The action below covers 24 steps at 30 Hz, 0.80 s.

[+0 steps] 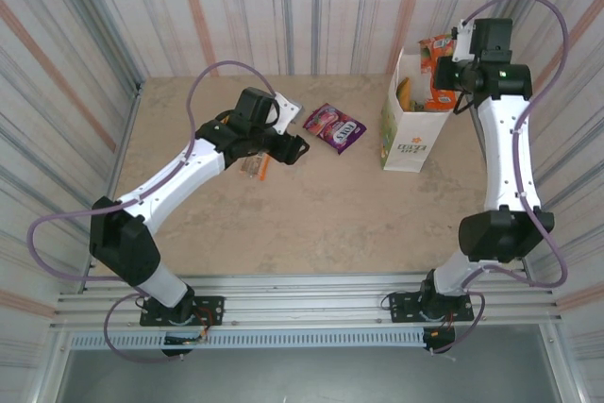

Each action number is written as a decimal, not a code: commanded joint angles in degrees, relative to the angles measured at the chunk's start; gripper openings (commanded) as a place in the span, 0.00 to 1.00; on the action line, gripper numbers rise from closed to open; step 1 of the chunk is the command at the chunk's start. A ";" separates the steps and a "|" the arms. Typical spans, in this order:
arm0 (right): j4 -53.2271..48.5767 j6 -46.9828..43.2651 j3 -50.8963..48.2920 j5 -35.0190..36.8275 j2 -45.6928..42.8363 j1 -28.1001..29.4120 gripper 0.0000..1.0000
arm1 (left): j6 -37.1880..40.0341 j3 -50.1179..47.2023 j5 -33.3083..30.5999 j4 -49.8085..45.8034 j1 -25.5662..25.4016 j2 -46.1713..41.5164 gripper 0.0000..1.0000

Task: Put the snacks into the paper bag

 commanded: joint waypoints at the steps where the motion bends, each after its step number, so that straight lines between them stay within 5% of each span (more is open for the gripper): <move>1: -9.03 1.78 6.76 3.78 4.28 0.83 0.01 | 1.25 1.79 0.99 -1.74 0.31 0.20 0.78; 12: -23.20 6.61 22.42 6.20 17.31 1.65 0.01 | 1.97 1.68 0.12 -2.71 0.23 0.11 0.78; 24: -23.04 7.83 23.75 7.13 22.65 2.13 0.03 | 1.89 1.68 0.20 -2.75 0.29 0.38 0.77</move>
